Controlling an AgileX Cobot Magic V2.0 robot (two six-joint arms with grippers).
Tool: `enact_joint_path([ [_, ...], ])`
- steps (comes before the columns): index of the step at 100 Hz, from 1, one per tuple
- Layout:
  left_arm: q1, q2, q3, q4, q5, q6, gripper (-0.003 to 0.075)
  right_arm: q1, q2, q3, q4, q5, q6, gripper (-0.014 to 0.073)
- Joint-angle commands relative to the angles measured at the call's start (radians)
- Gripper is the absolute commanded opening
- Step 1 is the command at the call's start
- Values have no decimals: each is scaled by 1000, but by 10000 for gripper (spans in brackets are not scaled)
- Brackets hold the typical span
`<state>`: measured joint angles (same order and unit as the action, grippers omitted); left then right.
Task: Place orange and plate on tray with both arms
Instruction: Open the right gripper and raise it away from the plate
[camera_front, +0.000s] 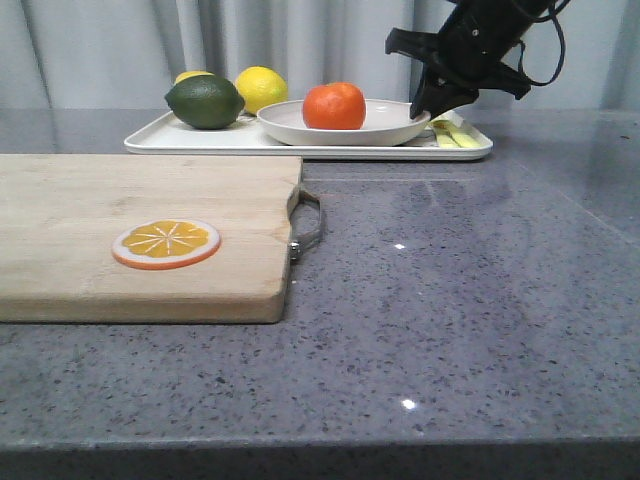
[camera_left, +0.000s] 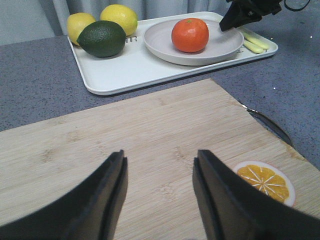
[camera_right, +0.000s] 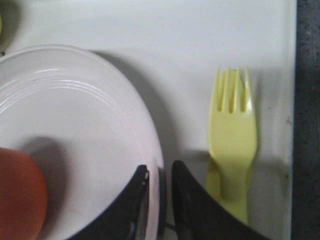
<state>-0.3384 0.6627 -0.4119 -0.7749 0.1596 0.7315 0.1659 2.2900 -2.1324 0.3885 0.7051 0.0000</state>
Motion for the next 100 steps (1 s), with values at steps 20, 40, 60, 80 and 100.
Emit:
enact_joint_path([
  [20, 4, -2, -26, -20, -57, -9, 295, -7, -101, -36, 19, -68, -6, 426],
  [40, 4, -2, -26, -20, -57, -9, 295, -31, -202, -37, 19, -33, -51, 438],
  [60, 4, -2, -26, -20, -57, -9, 295, -69, -334, -36, 19, 86, -145, 438],
  [80, 4, -2, -26, -20, -57, -9, 295, -71, -516, 0, 20, 105, -181, 435],
  [100, 4, -2, -26, -20, -57, -9, 295, -65, -722, 202, 19, 126, -223, 435],
])
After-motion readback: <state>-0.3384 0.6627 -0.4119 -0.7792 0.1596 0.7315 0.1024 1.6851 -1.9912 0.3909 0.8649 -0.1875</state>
